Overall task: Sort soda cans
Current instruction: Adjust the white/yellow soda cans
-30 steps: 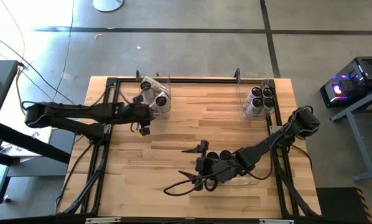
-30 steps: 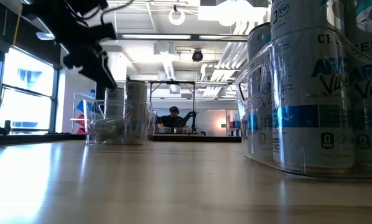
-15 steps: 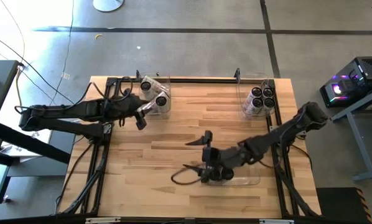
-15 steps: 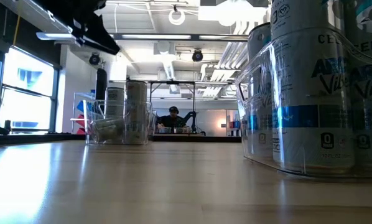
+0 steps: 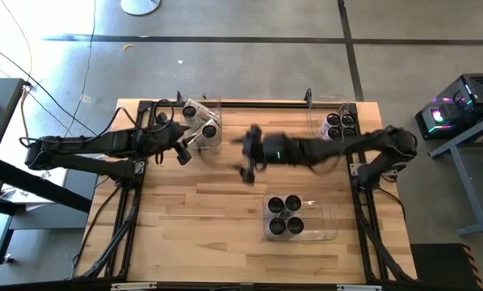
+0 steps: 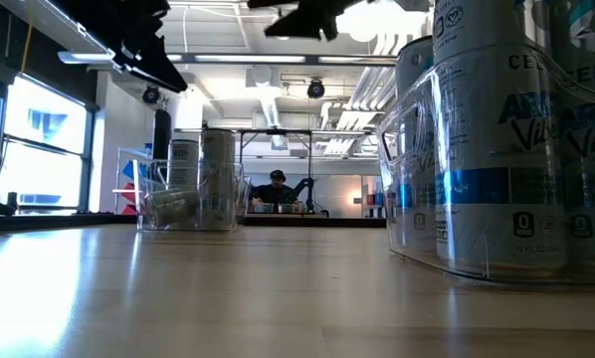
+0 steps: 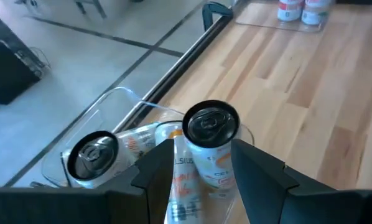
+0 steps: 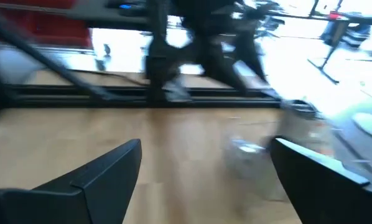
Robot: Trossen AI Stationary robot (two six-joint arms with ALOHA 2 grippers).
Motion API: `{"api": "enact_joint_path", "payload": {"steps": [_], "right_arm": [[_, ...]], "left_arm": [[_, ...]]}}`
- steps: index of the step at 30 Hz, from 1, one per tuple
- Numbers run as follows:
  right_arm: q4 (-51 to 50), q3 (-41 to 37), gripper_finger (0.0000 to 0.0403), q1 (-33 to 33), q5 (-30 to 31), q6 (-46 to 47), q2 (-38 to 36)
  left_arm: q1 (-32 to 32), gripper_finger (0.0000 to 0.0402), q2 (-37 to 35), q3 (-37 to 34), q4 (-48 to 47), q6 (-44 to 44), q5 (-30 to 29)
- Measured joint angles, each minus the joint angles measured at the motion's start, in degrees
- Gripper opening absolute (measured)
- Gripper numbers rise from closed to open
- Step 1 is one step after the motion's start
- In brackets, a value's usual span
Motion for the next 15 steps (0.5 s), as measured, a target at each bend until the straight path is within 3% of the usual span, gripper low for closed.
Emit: {"api": "enact_joint_path", "payload": {"steps": [4, 9, 15], "right_arm": [[0.36, 0.54, 0.0347, -8.81, -6.15, -2.91, 0.81], [4.62, 1.06, 0.0306, -17.55, -10.46, -1.65, 5.58], [-3.87, 11.81, 0.0235, -23.44, -15.08, -0.64, 15.09]], "left_arm": [[0.0, 0.0154, 0.0, -1.34, 0.39, -0.11, -2.86], [0.09, 0.0154, -0.02, -3.76, -1.22, -5.37, -6.71], [0.09, 0.0154, -0.31, -6.24, -2.59, -13.09, -4.2]]}}
